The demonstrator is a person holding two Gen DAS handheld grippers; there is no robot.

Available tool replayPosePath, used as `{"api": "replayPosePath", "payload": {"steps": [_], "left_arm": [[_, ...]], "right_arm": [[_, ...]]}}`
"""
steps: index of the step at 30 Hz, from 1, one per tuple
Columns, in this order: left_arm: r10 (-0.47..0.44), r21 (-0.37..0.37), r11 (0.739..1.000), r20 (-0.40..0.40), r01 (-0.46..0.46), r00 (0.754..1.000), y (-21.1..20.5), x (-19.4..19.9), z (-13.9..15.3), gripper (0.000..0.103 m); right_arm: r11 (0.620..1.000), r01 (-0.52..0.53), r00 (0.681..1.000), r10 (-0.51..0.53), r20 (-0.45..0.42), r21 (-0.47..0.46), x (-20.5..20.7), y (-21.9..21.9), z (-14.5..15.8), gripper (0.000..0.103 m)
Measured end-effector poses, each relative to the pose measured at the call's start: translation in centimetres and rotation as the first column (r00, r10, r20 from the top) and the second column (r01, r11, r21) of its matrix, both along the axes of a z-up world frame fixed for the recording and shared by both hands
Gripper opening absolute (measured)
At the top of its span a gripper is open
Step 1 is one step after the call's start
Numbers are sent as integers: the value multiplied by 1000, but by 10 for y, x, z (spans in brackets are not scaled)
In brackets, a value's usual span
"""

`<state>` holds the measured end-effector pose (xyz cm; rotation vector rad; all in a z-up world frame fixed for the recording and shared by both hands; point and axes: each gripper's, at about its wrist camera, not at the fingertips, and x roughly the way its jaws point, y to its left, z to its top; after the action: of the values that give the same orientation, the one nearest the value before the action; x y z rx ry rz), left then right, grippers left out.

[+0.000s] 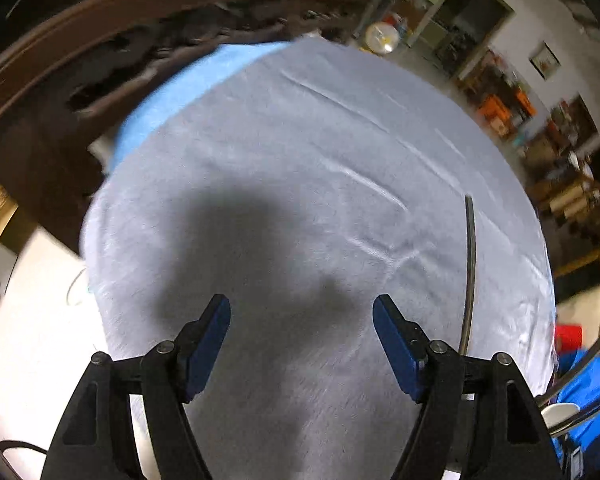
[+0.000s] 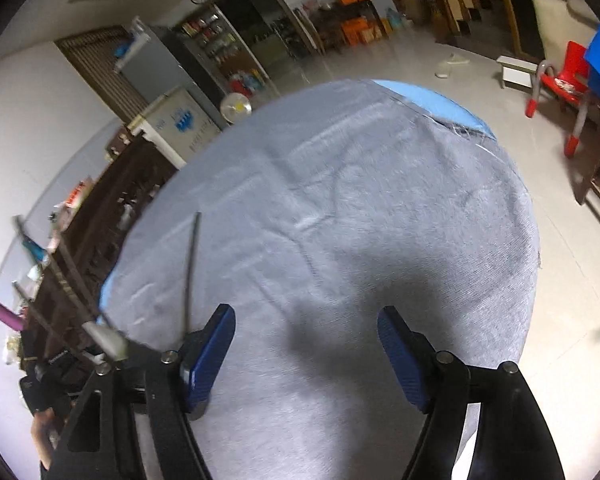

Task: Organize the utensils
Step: 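Open both tools and withdraw them from the holder, then reach both open tools toward the remaining dark chopsticks on the cloth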

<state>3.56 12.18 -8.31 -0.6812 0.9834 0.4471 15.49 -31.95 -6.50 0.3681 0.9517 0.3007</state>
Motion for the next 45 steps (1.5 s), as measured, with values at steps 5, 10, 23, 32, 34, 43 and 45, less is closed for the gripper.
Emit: {"api": "replayPosePath", "payload": {"steps": [5,10,23,32,34,43,45], "left_arm": [[-153,-1,988,-31,153,988,9,62,-7,74],[-283,-29,959,-104,281,953,6,135,-10,74],[-538,-83,842,-220,534,814,-83,255,-24,74],[-542,45,806,-343,590,767,-111,264,-32,79],[-495,92,819,-386,567,778,-105,263,-30,78],[-435,-21,893,-296,449,850,-66,248,-22,75],[-460,-70,885,-287,461,840,-73,248,-27,75]], "right_arm": [[1000,-4,999,3,-39,-17,17,6,-12,77],[999,-8,998,5,-61,-38,32,14,-17,77],[998,-7,995,1,-101,-58,61,22,-24,77],[999,-14,994,8,-107,-53,64,25,-26,77],[998,-15,995,9,-101,-54,63,25,-23,77],[998,-12,995,7,-95,-56,66,23,-19,77],[998,-15,996,9,-90,-61,65,25,-17,77]]}}
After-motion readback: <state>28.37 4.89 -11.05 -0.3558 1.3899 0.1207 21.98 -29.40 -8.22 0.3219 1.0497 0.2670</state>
